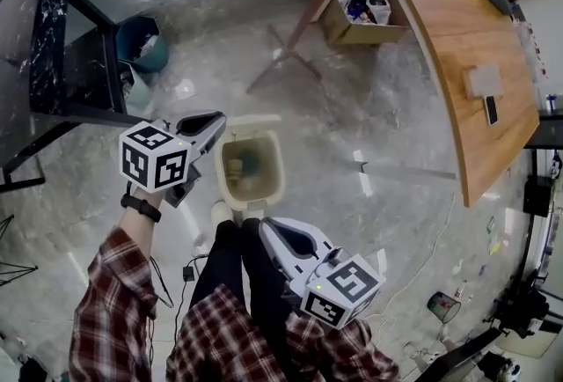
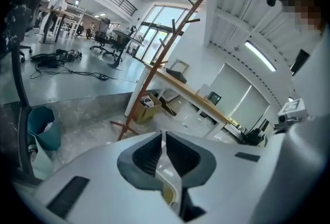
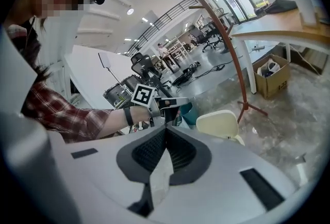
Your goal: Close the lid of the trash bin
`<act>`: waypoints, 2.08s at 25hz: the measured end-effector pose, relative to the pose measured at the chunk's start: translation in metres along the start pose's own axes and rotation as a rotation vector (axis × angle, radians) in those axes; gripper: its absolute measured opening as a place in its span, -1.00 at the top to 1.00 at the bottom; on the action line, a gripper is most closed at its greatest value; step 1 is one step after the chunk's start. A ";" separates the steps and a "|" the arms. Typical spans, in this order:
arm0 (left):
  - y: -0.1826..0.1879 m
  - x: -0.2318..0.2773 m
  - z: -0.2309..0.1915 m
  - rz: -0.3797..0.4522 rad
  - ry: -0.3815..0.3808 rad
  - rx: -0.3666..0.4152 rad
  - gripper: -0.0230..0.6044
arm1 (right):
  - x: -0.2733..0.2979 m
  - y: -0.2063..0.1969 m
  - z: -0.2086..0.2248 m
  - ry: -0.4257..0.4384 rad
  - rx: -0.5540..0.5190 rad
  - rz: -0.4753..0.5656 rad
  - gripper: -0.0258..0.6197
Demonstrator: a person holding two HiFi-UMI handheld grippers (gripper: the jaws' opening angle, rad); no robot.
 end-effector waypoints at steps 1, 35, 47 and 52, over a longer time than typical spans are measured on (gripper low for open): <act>-0.003 0.007 -0.003 -0.025 -0.019 0.020 0.88 | 0.002 -0.003 0.004 0.001 0.007 -0.001 0.88; -0.067 0.087 -0.023 -0.427 -0.247 0.396 0.71 | 0.026 -0.076 0.059 0.050 0.144 -0.023 0.88; -0.164 0.070 0.027 -0.567 -0.392 0.385 0.71 | 0.023 -0.079 0.057 0.052 0.136 -0.020 0.88; -0.211 0.072 0.040 -0.565 -0.377 0.384 0.71 | 0.017 -0.091 0.063 0.029 0.158 -0.016 0.88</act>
Point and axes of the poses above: the fingertips, and each gripper's own axes: x forward along the fingers, z to its right, y out of its top, the point moved 6 cm from there along -x, backward along the fingers, and after that the axes turned 15 degrees about y, right-handed, at the moved point
